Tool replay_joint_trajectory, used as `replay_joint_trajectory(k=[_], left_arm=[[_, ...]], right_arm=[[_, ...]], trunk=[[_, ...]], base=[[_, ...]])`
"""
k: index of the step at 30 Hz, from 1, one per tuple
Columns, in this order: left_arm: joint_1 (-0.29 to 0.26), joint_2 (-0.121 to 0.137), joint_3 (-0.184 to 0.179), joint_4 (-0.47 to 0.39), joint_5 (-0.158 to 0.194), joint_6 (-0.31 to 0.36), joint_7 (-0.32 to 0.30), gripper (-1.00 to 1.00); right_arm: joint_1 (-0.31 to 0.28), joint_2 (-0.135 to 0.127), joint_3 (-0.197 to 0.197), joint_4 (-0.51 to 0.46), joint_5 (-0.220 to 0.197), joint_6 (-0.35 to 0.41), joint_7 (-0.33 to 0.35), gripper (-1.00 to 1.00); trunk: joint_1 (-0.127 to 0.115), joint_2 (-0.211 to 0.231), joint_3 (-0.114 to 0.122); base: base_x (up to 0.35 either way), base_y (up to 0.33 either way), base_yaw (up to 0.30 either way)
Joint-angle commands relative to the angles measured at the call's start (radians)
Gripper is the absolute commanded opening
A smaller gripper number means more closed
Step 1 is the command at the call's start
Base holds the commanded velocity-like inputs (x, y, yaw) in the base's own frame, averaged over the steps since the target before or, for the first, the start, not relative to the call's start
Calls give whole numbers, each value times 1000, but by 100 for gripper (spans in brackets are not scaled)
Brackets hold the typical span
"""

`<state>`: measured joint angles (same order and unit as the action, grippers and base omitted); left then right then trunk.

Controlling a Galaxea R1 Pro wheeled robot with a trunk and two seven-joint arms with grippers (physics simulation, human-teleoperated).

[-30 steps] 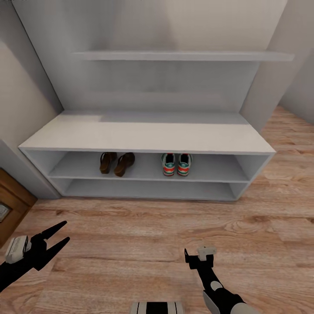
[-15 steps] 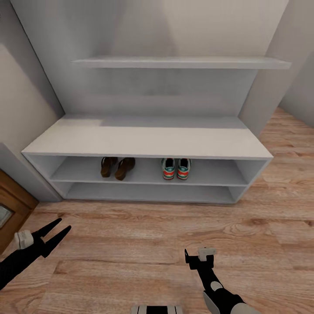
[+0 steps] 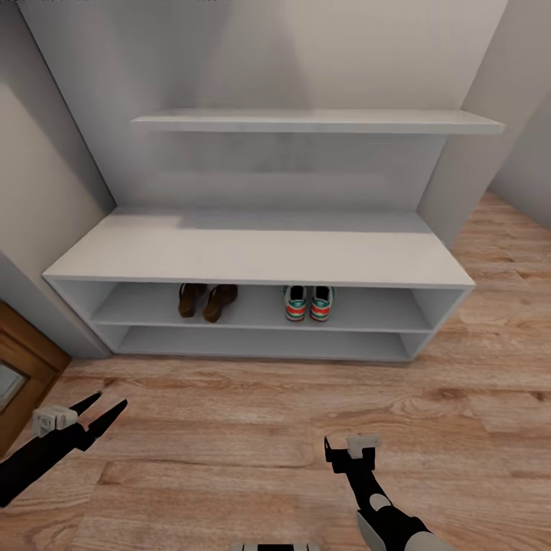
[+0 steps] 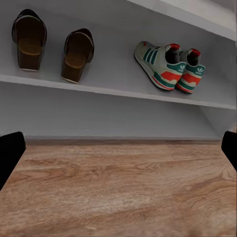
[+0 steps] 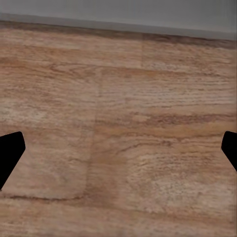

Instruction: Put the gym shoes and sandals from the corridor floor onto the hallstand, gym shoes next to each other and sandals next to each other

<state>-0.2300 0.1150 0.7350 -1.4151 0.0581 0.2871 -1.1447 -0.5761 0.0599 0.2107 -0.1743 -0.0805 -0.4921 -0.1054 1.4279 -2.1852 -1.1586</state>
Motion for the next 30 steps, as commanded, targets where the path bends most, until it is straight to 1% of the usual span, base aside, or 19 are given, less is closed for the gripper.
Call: replay_joint_trajectory(k=[1, 2, 4, 5, 7, 9, 11, 12, 14, 18, 22, 24, 25, 27, 28, 29, 30], left_arm=[[-1, 0, 1, 1, -6, 10, -2, 100], [-1, -1, 1, 1, -15, 10, 0, 100], [-1, -2, 1, 3, -46, 10, 17, 100], [-1, -3, 1, 3, -52, 10, 23, 100], [-1, -5, -4, 3, -66, 10, 56, 100], [-1, -5, -13, 4, -69, 10, 73, 100], [0, -9, -34, 4, -72, 10, 94, 100], [0, -12, -50, 4, -73, 11, 105, 100], [0, -18, -69, 4, -75, 11, 116, 100], [1, -29, -86, 4, -77, 11, 125, 100], [1, -32, -91, 4, -78, 11, 139, 100], [1, -33, -92, 4, -79, 12, 171, 100], [0, -34, -92, 4, -79, 12, 208, 100], [0, -35, -93, 4, -79, 12, 254, 100], [0, -37, -93, 4, -78, 13, 307, 100], [0, -39, -94, 4, -78, 13, 335, 100], [0, -48, -96, 4, -77, 13, 391, 100]], right_arm=[[-1, 0, 9, 1, -8, -3, -5, 100], [-1, 0, 9, 1, -8, -3, -4, 100], [-1, 0, 9, 1, -8, -3, -5, 100], [-1, 0, 9, 1, -8, -3, -5, 100], [-1, 0, 9, 1, -8, -3, -4, 100], [-1, 0, 9, 1, -8, -2, -4, 100], [-1, 0, 9, 1, -8, -2, -4, 100], [-1, 0, 9, 1, -8, -2, -4, 100], [-1, 0, 9, 1, -8, -3, -4, 100], [-1, 0, 9, 1, -8, -3, -4, 100], [-1, 0, 9, 1, -8, -2, -4, 100], [-1, 0, 9, 1, -8, -2, -4, 100], [-1, 0, 9, 1, -8, -2, -4, 100], [-1, 0, 9, 1, -8, -2, -4, 100], [-1, 0, 9, 1, -8, -2, -4, 100], [-1, 0, 9, 1, -8, -3, -4, 100], [-1, 0, 9, 1, -8, -3, -4, 100]], trunk=[[-4, 7, 3], [-8, 14, 6], [-16, 28, 12], [-19, 35, 15], [-27, 49, 21], [-35, 63, 28], [-42, 77, 34], [-46, 84, 37], [-54, 98, 43], [-69, 126, 56], [-85, 154, 68], [-92, 168, 75], [-96, 175, 78], [-104, 189, 84], [-108, 196, 87], [-111, 203, 90], [-115, 210, 93]], base=[[0, 0, 0], [0, 0, 0], [0, 0, 0], [0, 0, 0], [0, 0, 0], [0, 0, 0], [0, 0, 0], [0, 0, 0], [0, 0, 0], [0, 0, 0], [0, 0, 0], [0, 0, 0], [0, 0, 0], [0, 0, 0], [0, 0, 0], [0, 0, 0], [0, 0, 0]])
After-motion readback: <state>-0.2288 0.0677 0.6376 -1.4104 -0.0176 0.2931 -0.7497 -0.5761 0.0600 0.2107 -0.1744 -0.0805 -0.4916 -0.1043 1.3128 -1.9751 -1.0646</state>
